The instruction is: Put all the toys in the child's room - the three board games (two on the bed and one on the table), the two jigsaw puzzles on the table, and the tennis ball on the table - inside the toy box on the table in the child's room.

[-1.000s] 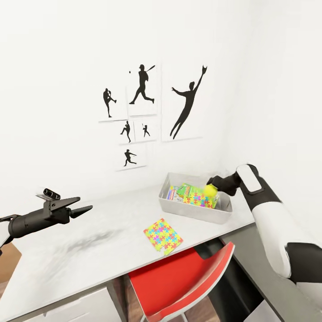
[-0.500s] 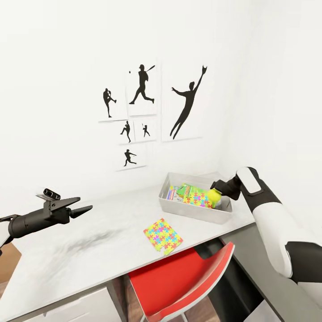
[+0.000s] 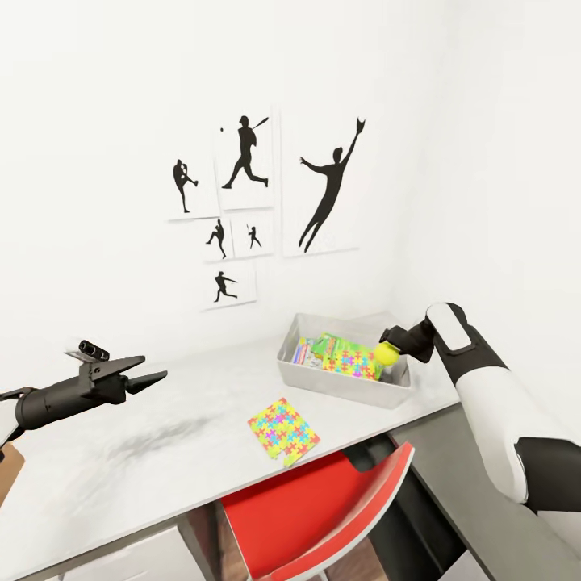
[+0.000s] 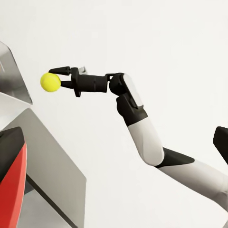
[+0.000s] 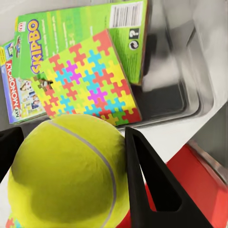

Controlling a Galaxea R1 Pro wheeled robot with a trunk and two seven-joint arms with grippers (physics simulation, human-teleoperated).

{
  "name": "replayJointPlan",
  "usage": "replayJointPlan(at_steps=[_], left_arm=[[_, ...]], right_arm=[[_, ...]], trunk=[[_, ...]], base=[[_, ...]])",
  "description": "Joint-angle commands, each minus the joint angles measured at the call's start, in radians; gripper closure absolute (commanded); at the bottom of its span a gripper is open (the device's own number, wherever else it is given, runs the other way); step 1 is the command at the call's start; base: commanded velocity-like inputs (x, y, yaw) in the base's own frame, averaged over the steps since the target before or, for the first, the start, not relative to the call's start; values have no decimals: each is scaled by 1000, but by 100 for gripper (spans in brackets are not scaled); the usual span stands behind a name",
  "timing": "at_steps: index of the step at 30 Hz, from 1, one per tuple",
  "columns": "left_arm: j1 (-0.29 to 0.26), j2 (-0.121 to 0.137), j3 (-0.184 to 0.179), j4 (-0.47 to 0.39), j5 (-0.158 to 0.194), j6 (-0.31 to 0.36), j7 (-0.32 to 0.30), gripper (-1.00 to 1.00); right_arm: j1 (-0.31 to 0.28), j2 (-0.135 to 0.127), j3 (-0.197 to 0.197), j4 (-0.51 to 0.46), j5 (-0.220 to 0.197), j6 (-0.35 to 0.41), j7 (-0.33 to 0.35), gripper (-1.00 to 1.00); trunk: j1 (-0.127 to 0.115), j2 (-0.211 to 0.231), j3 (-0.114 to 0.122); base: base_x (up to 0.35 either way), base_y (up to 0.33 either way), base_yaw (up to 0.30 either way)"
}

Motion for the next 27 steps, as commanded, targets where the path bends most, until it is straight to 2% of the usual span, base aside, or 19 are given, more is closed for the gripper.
replayJointPlan(at_steps=[1, 27], left_arm=[[-2, 1, -3, 1, 1, 3, -3, -100], [-2, 0, -3, 1, 2, 3, -3, -100]], right_arm=[[0, -1, 1, -1, -13, -1, -13, 100], [2, -1, 1, -1, -13, -1, -12, 100]], trunk=[[1, -2, -2], [1, -2, -2]], base=[[148, -135, 0], [179, -74, 0]])
